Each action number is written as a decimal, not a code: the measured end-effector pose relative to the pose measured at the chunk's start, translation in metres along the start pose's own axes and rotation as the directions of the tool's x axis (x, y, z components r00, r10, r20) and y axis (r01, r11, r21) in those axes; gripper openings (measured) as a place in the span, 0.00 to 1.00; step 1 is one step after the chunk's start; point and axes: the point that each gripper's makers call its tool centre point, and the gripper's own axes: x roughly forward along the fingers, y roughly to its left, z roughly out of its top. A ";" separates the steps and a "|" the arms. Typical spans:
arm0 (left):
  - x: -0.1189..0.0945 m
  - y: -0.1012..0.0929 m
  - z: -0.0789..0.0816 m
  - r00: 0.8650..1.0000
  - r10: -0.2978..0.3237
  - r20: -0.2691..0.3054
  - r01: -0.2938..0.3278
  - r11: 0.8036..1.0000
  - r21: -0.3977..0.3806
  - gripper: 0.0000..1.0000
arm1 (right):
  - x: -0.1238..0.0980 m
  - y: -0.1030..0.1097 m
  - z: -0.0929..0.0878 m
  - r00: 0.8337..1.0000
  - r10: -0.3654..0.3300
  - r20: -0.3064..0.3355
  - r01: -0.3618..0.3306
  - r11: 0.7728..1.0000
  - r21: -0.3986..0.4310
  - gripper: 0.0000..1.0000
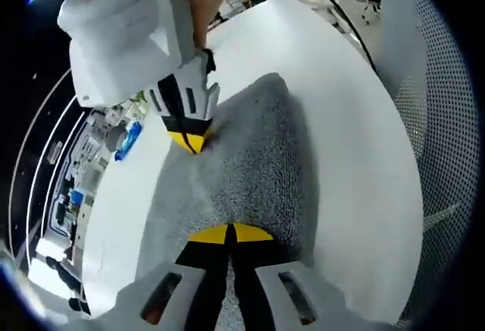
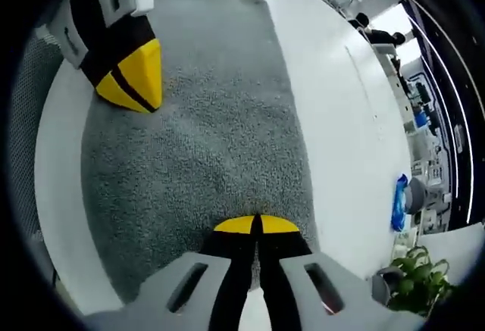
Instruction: Fold the towel on the table until its edges align and the towel forms a compact rectangular stack.
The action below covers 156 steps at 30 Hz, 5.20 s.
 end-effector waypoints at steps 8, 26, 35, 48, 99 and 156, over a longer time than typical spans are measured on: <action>-0.001 -0.004 -0.002 0.998 0.014 -0.068 -0.003 0.987 0.162 0.01 | 0.000 0.001 0.000 0.999 0.020 -0.050 -0.017 0.998 0.052 0.00; -0.004 -0.002 -0.011 0.989 0.014 -0.148 0.016 0.979 0.201 0.00 | -0.008 0.015 -0.008 0.994 0.072 -0.084 -0.059 0.987 0.146 0.00; -0.005 0.000 -0.015 0.988 0.013 -0.153 0.015 0.983 0.182 0.01 | -0.013 0.024 -0.010 0.991 0.093 -0.092 -0.076 0.982 0.172 0.00; -0.007 0.001 -0.017 0.988 0.014 -0.153 0.012 0.985 0.169 0.01 | -0.021 0.040 -0.015 0.977 0.099 -0.189 -0.067 0.984 0.166 0.00; -0.008 0.009 -0.025 0.993 0.012 -0.122 -0.016 0.999 -0.038 0.00 | -0.051 0.101 -0.015 0.947 0.316 -0.067 -0.274 0.897 0.347 0.00; -0.037 0.028 0.018 0.982 -0.038 0.184 0.104 0.925 -0.365 0.09 | -0.067 0.139 0.008 0.951 0.240 0.196 -0.299 0.880 0.369 0.00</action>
